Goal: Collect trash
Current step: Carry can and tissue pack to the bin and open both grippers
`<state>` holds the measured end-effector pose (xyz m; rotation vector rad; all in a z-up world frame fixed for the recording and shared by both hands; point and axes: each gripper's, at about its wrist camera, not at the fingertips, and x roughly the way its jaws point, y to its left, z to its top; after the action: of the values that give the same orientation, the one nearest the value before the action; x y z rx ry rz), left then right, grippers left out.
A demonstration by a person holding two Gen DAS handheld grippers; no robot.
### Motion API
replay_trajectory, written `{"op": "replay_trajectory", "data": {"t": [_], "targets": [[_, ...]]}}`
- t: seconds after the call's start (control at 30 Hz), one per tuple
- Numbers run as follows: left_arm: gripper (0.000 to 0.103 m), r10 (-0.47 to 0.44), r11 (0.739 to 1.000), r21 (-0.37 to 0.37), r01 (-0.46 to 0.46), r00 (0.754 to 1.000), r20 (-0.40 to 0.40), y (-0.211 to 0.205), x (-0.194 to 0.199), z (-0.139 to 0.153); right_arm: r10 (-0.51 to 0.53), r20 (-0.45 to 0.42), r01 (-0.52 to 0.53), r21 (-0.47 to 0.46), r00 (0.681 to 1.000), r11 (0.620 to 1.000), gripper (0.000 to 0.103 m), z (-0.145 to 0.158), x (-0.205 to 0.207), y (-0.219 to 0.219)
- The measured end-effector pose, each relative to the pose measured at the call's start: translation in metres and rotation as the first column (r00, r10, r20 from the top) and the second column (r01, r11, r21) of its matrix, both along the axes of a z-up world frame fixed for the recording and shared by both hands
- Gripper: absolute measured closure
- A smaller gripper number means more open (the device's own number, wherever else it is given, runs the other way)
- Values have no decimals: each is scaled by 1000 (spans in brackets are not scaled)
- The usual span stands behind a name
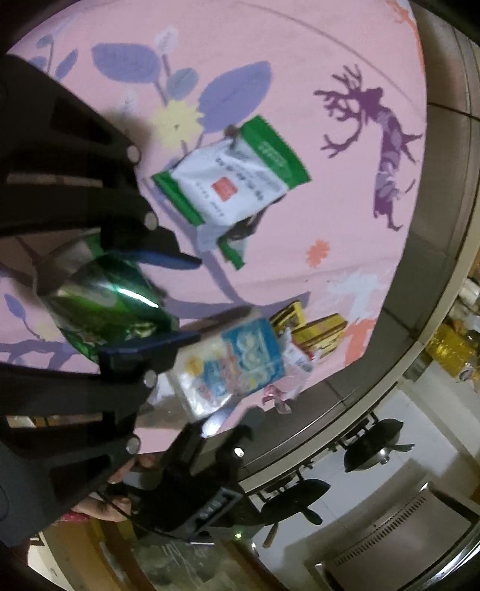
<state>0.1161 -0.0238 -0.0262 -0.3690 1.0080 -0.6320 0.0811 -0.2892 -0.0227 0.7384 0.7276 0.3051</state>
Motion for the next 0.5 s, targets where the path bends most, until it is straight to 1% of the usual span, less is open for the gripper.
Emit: {"op": "replay_trajectory", "data": {"t": [0.03,0.1,0.2,0.27,0.37,0.5], "targets": [[61,2,1000,2,-2,1000,-3,1,-1,0,0,18,0,-9,1000,1000,40,3,-2,-1],[49,6,1000,5,-6,1000,13,4,-5,1,8,48,-7,-35,999,999,38,9,-8,-2],[38,4,1000,8,-4,1000,18,9,-12,3,28,93,-22,-69,995,997,37,13,-23,-3],[34,-7,1000,-1,7,1000,10,13,-17,1,40,101,-29,-107,994,994,37,11,-33,-3],[29,-26,1000,-9,26,1000,-1,13,-25,-5,42,75,-30,-155,996,988,37,0,-48,-4],[28,-59,998,7,59,998,-9,1,-33,-14,55,33,-46,-231,998,972,37,-18,-60,1]]}}
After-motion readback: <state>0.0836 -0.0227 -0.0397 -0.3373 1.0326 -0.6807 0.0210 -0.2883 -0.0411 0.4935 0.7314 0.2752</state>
